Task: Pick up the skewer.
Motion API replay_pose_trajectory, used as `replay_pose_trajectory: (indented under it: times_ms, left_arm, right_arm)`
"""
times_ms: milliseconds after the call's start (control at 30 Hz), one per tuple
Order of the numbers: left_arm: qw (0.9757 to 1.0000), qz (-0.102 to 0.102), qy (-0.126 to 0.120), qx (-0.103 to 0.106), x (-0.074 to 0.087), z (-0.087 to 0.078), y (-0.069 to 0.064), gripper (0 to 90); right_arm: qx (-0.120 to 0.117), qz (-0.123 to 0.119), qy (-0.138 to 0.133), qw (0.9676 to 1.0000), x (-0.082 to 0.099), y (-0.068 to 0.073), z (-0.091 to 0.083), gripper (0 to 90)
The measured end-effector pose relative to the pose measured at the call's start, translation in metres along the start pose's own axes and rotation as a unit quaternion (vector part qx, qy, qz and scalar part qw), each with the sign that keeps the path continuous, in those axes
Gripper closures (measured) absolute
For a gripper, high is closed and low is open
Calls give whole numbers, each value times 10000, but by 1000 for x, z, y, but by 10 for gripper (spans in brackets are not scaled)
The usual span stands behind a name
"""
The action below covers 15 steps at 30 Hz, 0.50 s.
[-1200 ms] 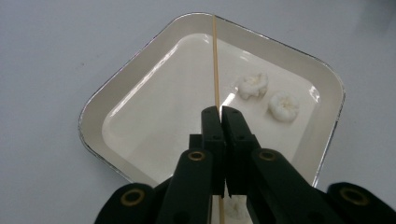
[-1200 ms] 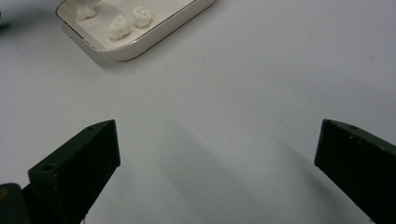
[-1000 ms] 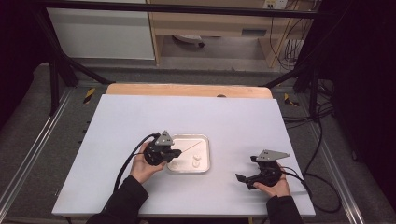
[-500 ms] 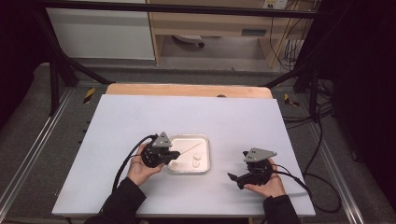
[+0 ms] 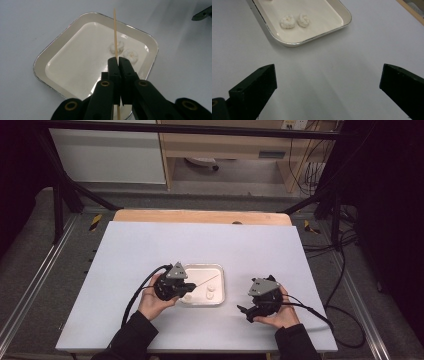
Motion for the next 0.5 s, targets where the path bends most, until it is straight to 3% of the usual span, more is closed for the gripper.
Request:
replay_pose_trajectory:
  times_ms: [500]
  left_arm:
    - [9994,274,158,117,-21,10,-19,888]
  right_arm:
    - [164,-568,87,9982,-10,4,-2,24]
Point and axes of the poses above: each handheld gripper's, and its own axes: z roughly forward along the jaws, x roughly out of its underside, y roughly to its left, the point moved 7 cm from there along z, roughly forward along the jaws, and after that the axes turned 4 degrees about x, right-handed, at the moved point
